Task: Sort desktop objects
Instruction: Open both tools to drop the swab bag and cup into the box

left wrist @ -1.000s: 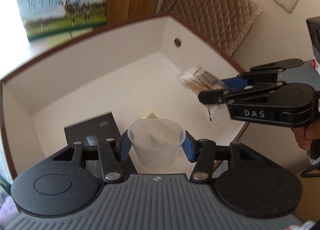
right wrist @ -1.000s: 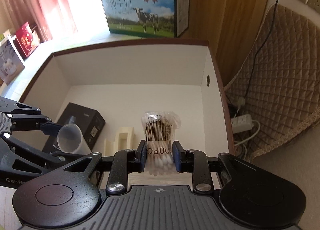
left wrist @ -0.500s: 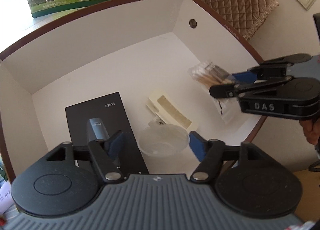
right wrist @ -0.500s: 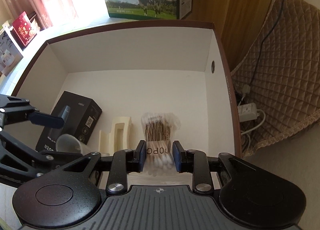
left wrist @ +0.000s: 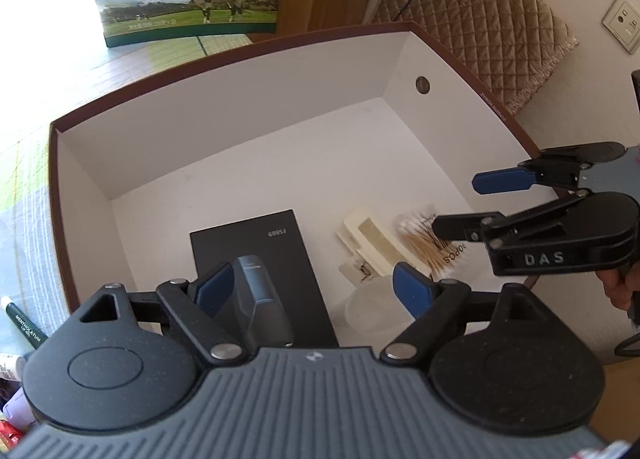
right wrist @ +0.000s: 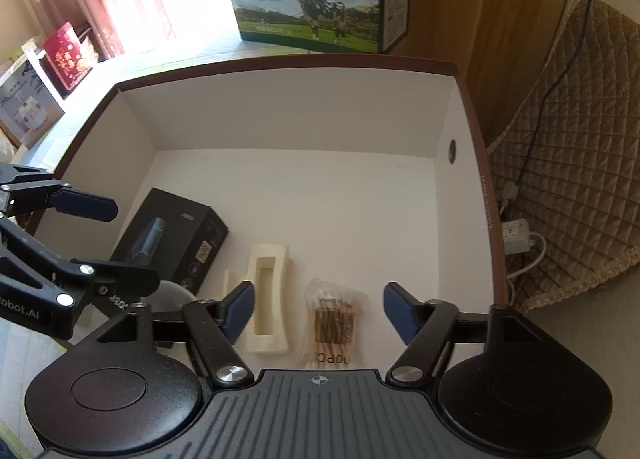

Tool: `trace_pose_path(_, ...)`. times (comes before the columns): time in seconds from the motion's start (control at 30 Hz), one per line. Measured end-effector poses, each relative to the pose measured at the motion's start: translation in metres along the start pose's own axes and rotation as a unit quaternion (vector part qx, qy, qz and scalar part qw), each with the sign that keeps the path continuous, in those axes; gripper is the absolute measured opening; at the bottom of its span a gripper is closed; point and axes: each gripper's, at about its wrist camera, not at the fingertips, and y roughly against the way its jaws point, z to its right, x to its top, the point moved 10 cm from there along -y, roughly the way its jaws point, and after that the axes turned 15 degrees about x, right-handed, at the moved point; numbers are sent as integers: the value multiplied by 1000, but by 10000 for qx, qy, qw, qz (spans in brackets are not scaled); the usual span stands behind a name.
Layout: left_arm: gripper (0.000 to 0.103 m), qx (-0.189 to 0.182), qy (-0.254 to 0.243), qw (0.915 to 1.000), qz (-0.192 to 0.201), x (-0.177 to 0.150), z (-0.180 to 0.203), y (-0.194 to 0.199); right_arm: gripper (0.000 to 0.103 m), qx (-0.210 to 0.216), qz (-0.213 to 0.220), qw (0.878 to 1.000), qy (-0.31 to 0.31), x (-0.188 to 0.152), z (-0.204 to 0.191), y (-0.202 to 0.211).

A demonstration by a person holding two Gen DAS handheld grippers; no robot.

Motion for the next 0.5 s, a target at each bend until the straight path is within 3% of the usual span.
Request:
trace_pose_path(0.23, 88, 83, 20, 10000, 51, -3, -8, 6, 94, -8, 121, 9998, 144, 1, -12, 6)
trace_pose_path(0.5, 92, 211, 131, 9995, 215, -5, -19, 21, 101, 38, 299, 9994, 182, 1, -29, 19)
